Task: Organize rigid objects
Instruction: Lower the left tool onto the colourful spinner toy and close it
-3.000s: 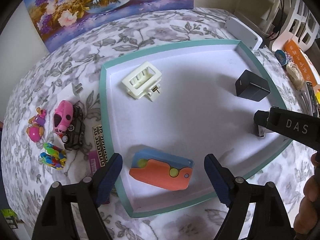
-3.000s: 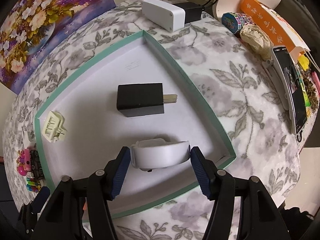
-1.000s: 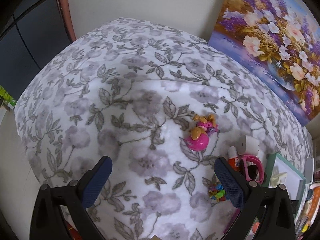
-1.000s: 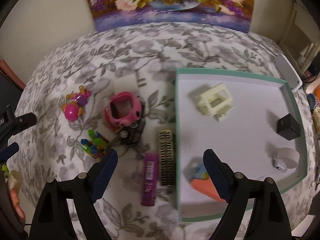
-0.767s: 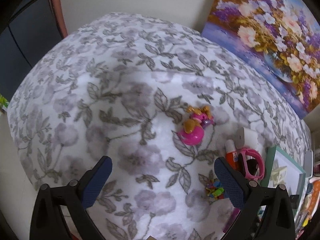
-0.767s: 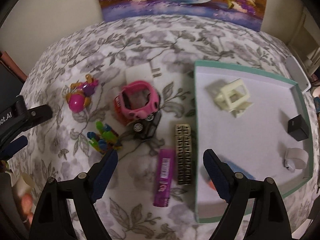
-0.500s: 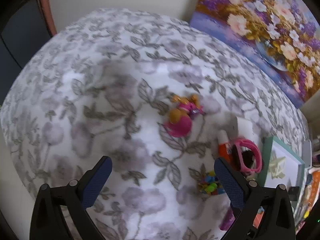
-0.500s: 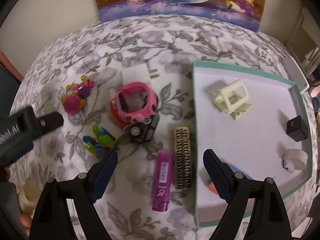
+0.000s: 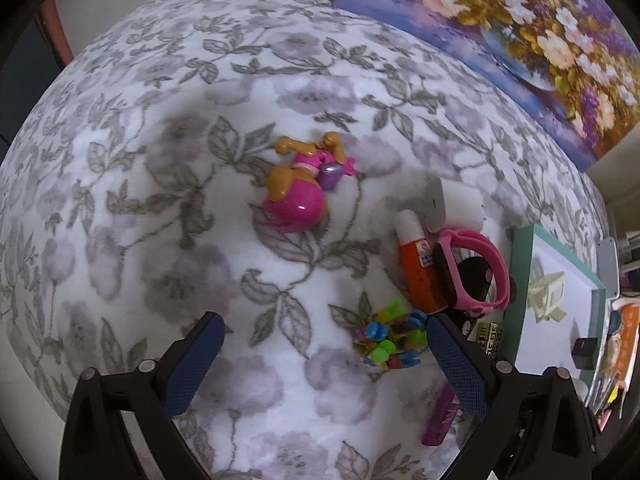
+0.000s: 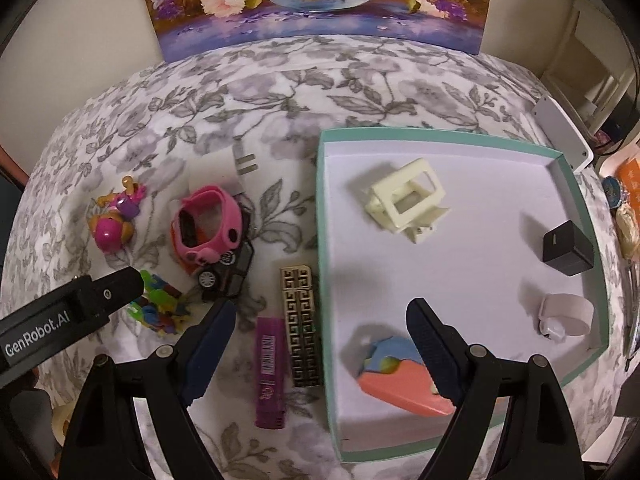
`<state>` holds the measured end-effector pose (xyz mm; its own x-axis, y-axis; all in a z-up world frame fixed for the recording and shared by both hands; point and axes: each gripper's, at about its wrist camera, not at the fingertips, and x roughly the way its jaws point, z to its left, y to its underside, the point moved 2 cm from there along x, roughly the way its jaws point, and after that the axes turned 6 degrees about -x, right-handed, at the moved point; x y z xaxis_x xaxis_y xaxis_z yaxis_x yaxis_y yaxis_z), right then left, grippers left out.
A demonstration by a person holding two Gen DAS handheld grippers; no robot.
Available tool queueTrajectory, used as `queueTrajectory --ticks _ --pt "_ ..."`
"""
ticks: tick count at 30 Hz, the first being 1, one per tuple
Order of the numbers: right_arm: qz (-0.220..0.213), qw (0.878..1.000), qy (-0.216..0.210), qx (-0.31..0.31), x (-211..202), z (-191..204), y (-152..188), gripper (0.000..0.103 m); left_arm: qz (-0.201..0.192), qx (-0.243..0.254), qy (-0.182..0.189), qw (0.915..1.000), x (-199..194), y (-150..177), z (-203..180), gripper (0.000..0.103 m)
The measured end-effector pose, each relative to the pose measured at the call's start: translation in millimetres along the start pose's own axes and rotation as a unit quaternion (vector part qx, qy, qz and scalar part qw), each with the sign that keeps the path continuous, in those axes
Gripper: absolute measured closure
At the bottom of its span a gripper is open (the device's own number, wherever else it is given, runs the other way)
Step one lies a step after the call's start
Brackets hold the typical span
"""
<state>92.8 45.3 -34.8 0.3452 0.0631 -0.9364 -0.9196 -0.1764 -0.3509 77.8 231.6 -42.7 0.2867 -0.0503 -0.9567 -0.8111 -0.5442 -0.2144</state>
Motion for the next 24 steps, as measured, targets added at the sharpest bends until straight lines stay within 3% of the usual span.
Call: queueTrajectory --ticks 14,18,24 --pt "0.011 1.0 0.01 0.003 4.2 -12.6 1.4 0.015 0.018 0.041 0.006 0.999 16.5 11.9 -29.6 0.023" --pt "0.016 1.0 0.012 0.0 5.9 -13.2 2.4 0.015 0.023 0.037 0.013 0.9989 22.3 11.3 -30.3 0.038" --pt "0.017 1.0 0.013 0.003 7.4 -14.4 3.0 0.015 0.03 0.036 0.01 0.9988 28.2 12.7 -29.1 0.049"
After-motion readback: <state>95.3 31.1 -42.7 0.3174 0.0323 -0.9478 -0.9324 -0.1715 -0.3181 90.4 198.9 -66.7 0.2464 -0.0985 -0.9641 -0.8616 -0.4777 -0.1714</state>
